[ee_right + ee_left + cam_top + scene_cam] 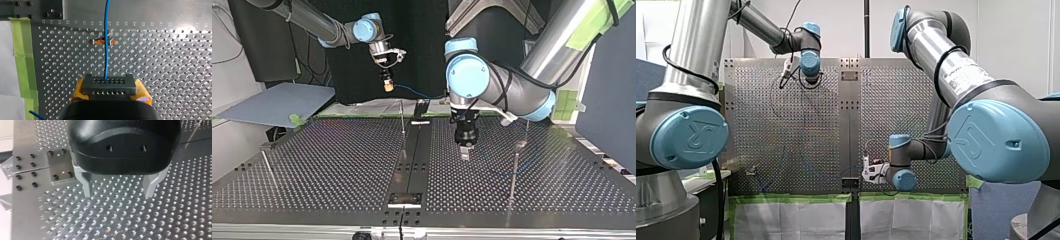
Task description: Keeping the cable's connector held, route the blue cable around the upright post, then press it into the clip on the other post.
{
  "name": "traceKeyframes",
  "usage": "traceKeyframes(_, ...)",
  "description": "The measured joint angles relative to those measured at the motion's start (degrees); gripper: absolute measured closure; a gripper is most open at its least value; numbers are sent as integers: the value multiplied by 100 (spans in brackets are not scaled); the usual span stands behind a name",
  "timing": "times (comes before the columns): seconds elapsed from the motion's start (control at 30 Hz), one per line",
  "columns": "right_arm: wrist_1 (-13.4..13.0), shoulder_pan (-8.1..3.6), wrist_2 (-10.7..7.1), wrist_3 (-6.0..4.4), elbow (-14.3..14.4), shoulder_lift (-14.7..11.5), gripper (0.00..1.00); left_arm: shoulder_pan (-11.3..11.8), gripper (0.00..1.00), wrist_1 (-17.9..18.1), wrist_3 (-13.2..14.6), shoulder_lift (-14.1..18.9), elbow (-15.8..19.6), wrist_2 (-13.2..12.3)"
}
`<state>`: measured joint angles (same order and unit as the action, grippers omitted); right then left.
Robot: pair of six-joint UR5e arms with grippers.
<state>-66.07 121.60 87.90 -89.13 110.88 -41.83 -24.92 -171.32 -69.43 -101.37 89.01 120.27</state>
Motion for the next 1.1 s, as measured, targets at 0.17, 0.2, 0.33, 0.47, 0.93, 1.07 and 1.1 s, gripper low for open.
traceKeyframes(0.17, -15, 0, 0, -5, 0, 0, 100, -194, 0, 17, 74, -230, 0, 262)
traceKeyframes(0.2, -15, 0, 0, -5, 0, 1, 100, -231, 0, 44, 82, -274, 0, 306)
traceKeyframes(0.33, -9, 0, 0, -2, -1, 0, 100, -283, 0, 206, 109, -469, 0, 503)
traceKeyframes(0.47, -16, 0, 0, -1, -1, 1, 100, -221, 0, 274, 139, -625, 0, 697)
traceKeyframes(0.93, -27, 2, 0, 16, 0, 2, 100, -13, 0, 531, 774, -746, 0, 1318)
traceKeyframes(1.07, -34, 7, 0, 20, 0, 2, 100, 13, 0, 648, 935, -888, 0, 1303)
traceKeyframes(1.1, -35, 7, 0, 21, 0, 2, 100, 17, 0, 679, 954, -925, 0, 1287)
